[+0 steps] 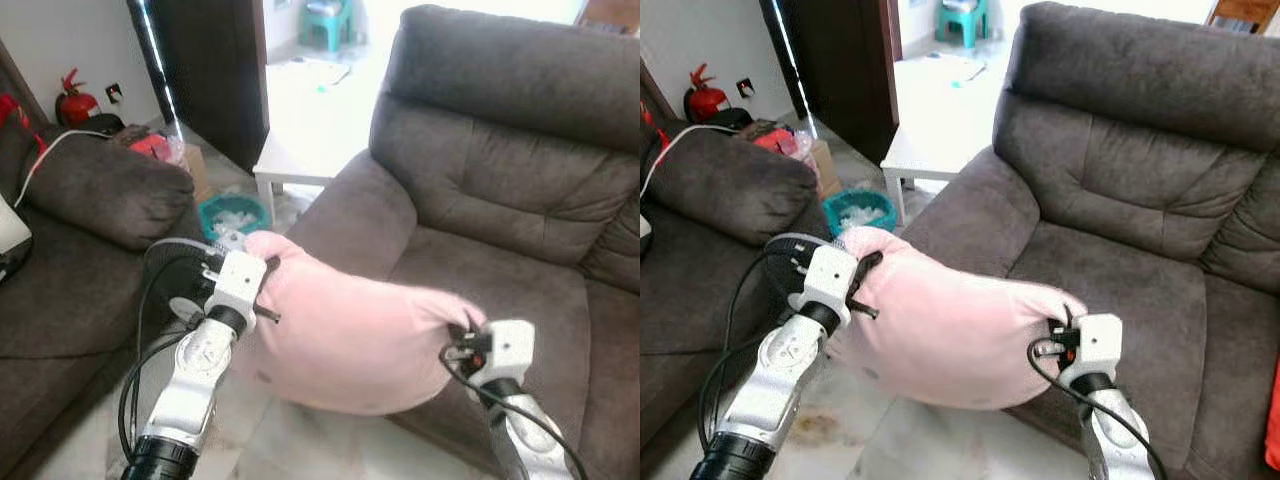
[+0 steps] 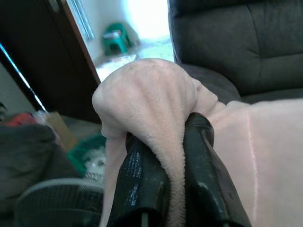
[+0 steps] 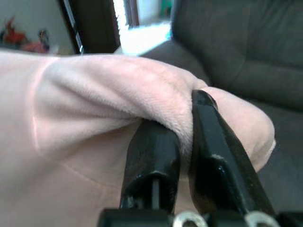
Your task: Move the pillow to the sofa from floor
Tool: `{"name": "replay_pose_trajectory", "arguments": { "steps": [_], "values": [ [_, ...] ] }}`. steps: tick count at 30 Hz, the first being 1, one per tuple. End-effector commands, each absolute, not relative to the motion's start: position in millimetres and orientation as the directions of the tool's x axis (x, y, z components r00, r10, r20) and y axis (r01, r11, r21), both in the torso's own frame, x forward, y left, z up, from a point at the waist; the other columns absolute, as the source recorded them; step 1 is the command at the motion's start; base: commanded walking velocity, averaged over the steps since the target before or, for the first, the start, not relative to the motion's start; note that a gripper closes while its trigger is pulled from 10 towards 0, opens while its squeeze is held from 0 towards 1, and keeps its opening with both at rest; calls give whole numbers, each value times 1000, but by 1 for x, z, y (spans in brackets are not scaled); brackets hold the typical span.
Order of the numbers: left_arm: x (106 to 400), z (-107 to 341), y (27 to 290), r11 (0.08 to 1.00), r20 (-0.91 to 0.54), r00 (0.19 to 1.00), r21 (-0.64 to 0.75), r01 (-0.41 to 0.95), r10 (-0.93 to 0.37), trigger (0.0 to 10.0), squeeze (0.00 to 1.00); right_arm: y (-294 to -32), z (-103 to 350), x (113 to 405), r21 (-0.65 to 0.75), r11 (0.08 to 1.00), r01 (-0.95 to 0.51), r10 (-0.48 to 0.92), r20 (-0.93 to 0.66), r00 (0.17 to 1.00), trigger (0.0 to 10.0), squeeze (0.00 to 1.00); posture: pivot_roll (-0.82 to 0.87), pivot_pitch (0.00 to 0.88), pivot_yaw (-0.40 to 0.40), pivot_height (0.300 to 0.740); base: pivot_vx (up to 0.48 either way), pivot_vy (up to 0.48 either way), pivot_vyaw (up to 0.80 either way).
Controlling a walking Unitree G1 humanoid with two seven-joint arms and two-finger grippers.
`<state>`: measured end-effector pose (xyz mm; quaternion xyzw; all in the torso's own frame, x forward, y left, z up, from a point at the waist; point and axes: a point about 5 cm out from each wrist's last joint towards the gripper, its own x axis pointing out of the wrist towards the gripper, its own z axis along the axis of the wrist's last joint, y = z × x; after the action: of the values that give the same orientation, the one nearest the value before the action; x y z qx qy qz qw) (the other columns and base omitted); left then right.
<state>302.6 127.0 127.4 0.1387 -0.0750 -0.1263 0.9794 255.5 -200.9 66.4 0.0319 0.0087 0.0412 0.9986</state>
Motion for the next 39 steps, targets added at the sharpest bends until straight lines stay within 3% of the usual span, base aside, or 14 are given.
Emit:
{"name": "replay_pose_trajectory", "arguments": {
  "steps": [1, 19, 33, 39],
  "values": [
    [299, 143, 125, 927, 215, 939, 322, 192, -269, 10000, 0, -206, 93, 259, 80, 996, -40, 30, 124, 992, 10000, 0, 76, 0, -4, 740, 0, 0, 0],
    [298, 158, 123, 932, 320, 923, 349, 97, -215, 10000, 0, -197, 119, 271, 91, 995, -45, 27, 193, 981, 10000, 0, 94, 0, -30, 740, 0, 0, 0],
    [299, 155, 118, 928, 318, 920, 356, 109, -229, 10000, 0, -193, 124, 279, 81, 995, -63, 46, 193, 980, 10000, 0, 79, 0, -30, 740, 0, 0, -800],
    [302, 157, 118, 931, 325, 917, 346, 114, -233, 10000, 0, -191, 124, 280, 76, 995, -66, 50, 198, 979, 10000, 0, 77, 0, -26, 740, 0, -279, -800]
  ]
}}
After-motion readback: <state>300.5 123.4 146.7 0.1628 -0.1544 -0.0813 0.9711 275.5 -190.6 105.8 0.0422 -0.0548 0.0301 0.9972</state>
